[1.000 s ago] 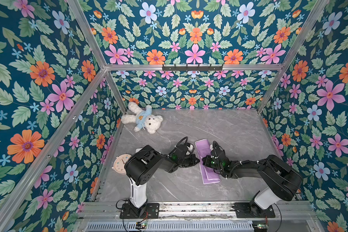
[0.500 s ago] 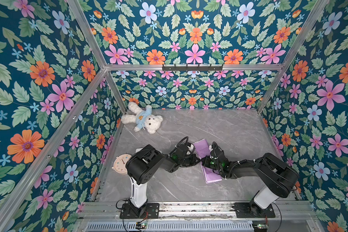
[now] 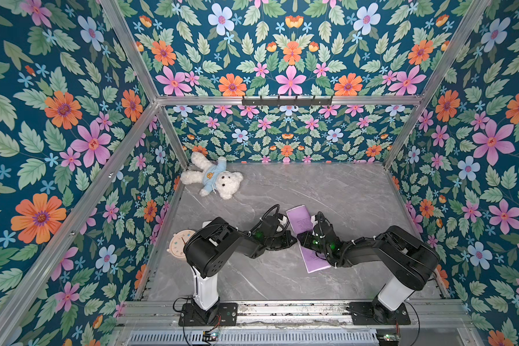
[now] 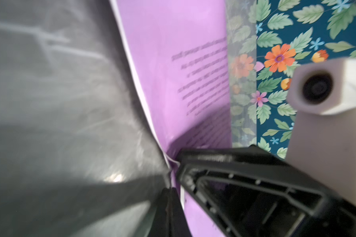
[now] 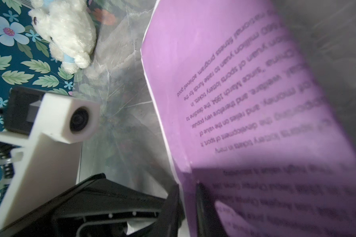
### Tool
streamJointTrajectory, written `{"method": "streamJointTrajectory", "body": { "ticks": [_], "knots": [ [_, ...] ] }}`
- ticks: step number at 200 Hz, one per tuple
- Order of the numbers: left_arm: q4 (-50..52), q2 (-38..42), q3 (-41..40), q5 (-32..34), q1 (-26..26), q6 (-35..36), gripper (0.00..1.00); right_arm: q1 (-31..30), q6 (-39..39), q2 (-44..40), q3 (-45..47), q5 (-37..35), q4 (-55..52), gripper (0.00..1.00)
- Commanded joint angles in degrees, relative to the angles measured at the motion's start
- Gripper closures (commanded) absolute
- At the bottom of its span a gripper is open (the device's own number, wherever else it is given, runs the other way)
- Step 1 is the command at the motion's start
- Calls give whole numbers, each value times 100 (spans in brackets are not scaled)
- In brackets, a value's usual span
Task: Fold the rectangular paper in half along the long edge
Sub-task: Fold the paper at the center of the board.
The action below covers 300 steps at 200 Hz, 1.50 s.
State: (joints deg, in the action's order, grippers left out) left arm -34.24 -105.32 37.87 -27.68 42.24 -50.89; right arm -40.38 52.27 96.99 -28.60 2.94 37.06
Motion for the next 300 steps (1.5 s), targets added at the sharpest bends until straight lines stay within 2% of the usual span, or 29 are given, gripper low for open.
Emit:
{"method": "streamJointTrajectory", "body": {
  "ticks": [1,53,69,100,129,160,174,190,218,245,282,300],
  "knots": [
    [512,302,-101,278,-209,256,100,-11,29,35,19,49,-463,78],
    [534,441,190,247,-312,319,100,-10,56,85,46,110,-357,77],
    [488,326,432,222,-297,291,100,-9,73,75,59,93,-340,86],
    [738,52,921,403,-229,467,100,-13,74,55,54,101,-371,94],
    [736,-264,1159,290,-192,409,100,-5,56,12,47,63,-451,95],
    [744,-180,1128,307,-163,378,100,-6,55,38,29,66,-463,95],
    [693,129,955,382,-168,416,100,0,57,38,38,75,-445,91],
    [881,430,845,606,-163,549,100,-3,55,38,41,86,-429,80],
    [1129,428,899,679,-173,659,100,-3,56,31,62,157,-304,68],
    [988,377,908,598,-179,606,100,9,121,7,130,172,-235,63],
    [856,348,1110,440,-102,597,100,66,205,41,180,163,-204,88],
    [866,225,1237,415,-36,598,100,73,213,88,143,196,-201,93]
  ]
}}
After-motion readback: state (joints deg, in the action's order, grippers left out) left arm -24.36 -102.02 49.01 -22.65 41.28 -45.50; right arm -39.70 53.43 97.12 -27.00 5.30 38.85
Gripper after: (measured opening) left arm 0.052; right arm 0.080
